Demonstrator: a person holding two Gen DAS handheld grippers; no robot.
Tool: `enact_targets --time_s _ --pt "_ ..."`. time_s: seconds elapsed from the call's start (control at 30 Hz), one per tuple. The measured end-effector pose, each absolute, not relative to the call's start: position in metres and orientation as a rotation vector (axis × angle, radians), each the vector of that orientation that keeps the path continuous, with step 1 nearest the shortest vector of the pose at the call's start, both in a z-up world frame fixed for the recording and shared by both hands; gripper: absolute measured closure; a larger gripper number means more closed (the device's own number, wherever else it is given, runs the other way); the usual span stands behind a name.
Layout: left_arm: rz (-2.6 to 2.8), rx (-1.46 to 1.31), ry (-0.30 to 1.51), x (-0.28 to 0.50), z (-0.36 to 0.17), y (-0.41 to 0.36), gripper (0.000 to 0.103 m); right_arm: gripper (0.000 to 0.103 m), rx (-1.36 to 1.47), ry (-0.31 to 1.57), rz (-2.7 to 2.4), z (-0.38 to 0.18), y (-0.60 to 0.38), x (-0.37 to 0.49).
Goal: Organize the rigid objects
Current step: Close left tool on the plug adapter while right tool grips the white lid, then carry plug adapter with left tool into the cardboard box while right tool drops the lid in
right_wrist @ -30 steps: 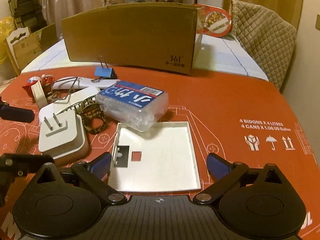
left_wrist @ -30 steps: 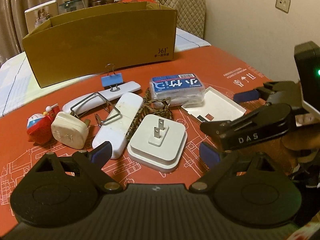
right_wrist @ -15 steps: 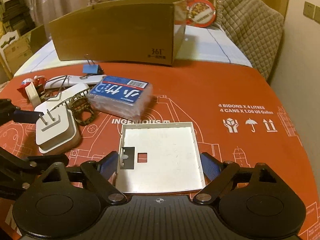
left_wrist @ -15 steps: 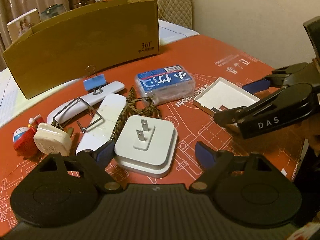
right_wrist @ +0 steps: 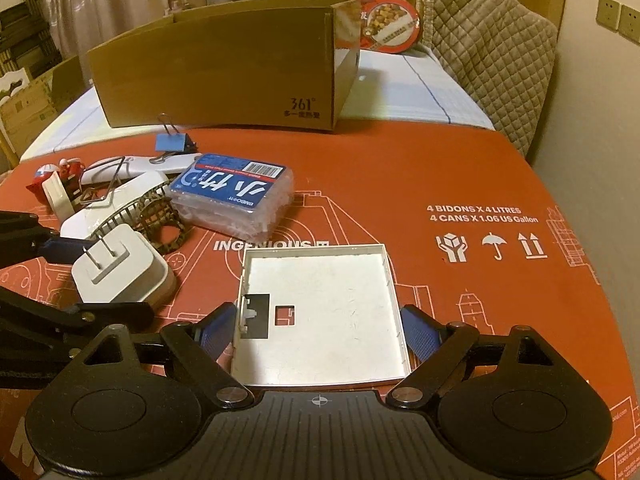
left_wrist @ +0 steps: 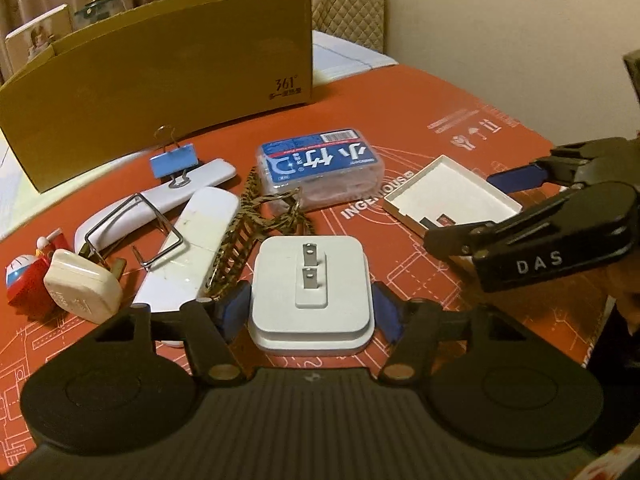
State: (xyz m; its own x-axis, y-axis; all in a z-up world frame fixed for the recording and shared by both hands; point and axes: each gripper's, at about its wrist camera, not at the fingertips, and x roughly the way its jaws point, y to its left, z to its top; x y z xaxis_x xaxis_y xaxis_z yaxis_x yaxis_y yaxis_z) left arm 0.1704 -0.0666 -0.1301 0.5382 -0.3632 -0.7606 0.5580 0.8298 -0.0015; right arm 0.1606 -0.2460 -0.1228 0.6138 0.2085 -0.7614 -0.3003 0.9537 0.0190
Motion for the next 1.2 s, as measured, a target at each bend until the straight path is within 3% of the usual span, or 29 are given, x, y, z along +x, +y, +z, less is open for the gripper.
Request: enact_targets --time_s 0.4,0.73,1.03,1.2 --pt "-0.487 0.202 0.833 0.168 -0.126 -0.071 0.043 0.019 -0.119 0.833 0.293 -0.114 -0.243 0.156" --pt "-0.440 0.122 0.773 0.158 -0.081 -0.058 0.043 0.019 -0.043 0.730 0.307 -0.069 -0.250 0.145" --pt "-0.353 0.114 0.630 0.230 -0.002 -0.033 0.043 0.019 0.010 0.532 0.384 0.013 -0.242 0.214" --pt "-0.286 0.111 0.585 0.299 0.028 -0.017 0.043 0.019 0.043 0.497 0.413 0.029 -0.223 0.281"
